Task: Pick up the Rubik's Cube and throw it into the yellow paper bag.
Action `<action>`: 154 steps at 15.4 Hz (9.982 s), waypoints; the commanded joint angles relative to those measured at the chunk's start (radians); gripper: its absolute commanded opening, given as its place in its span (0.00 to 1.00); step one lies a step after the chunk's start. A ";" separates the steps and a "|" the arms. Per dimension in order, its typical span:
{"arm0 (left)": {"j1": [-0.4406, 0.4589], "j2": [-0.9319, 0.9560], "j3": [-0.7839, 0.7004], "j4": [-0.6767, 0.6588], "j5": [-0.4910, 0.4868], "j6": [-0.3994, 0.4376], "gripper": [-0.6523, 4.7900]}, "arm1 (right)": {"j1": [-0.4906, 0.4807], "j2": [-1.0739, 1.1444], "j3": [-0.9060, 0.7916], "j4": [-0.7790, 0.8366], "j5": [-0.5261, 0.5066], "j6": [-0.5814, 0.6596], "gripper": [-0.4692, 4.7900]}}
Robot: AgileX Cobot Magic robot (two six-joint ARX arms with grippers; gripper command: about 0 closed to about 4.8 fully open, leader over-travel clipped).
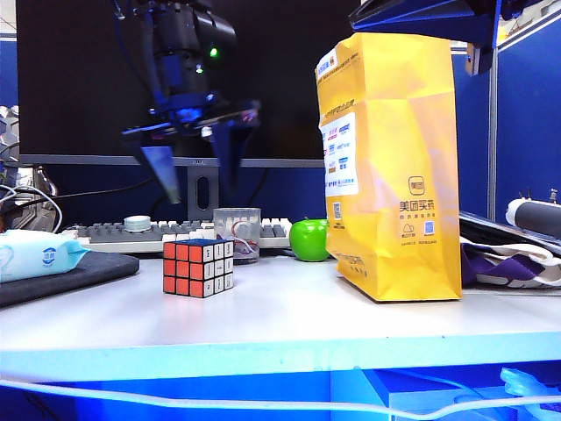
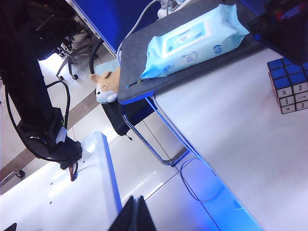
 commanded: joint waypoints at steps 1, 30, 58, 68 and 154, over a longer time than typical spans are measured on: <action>0.000 0.000 0.004 -0.002 -0.036 0.011 1.00 | 0.002 -0.002 0.006 -0.001 0.007 -0.001 0.09; -0.017 0.131 0.004 0.022 -0.039 0.002 1.00 | 0.176 -0.002 0.006 -0.026 0.528 -0.113 0.09; -0.018 -0.448 0.004 0.305 0.309 0.172 0.15 | 0.175 -0.002 0.231 -0.022 0.613 -0.115 0.09; -0.016 -0.386 0.003 0.589 0.764 0.396 0.15 | 0.173 -0.090 0.445 -0.156 0.788 -0.191 0.09; 0.320 -1.998 -1.873 1.135 -0.153 0.188 0.51 | -0.053 -0.998 -0.612 0.187 0.968 -0.086 0.09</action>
